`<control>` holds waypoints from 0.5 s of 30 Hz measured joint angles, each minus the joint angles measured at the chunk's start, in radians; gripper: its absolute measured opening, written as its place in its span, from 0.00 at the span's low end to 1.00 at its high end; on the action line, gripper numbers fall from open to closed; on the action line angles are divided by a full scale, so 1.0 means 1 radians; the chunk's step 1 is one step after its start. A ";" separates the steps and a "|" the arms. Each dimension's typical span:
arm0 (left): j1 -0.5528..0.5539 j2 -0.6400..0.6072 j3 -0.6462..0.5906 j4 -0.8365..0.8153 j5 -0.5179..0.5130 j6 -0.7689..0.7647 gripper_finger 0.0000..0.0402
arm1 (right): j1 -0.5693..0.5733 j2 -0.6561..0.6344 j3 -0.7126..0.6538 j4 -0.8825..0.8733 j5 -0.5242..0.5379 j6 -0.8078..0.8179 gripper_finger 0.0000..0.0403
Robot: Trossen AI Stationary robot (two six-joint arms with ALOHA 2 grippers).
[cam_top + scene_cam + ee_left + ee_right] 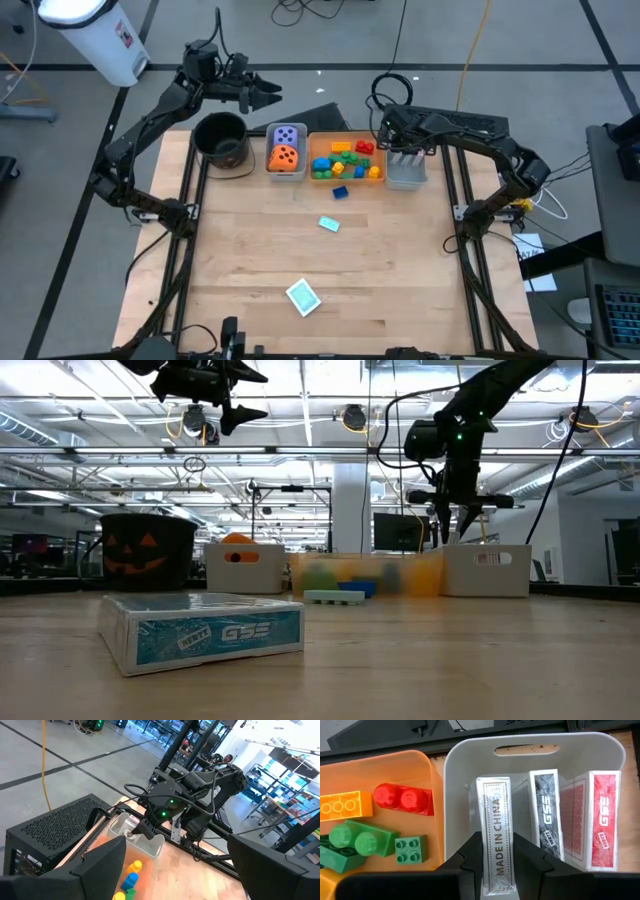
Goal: Pick & Place Toys
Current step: Put the brown deck of cards into the right gray bin
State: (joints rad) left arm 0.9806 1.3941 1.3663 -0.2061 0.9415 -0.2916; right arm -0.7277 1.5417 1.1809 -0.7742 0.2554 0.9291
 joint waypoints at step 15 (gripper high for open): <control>0.000 0.000 0.000 -0.002 0.000 -0.005 0.88 | 0.001 0.000 0.000 0.025 0.000 -0.029 0.17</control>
State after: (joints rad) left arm 0.9806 1.3941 1.3663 -0.2078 0.9416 -0.2966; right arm -0.7269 1.5417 1.1809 -0.7490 0.2550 0.9005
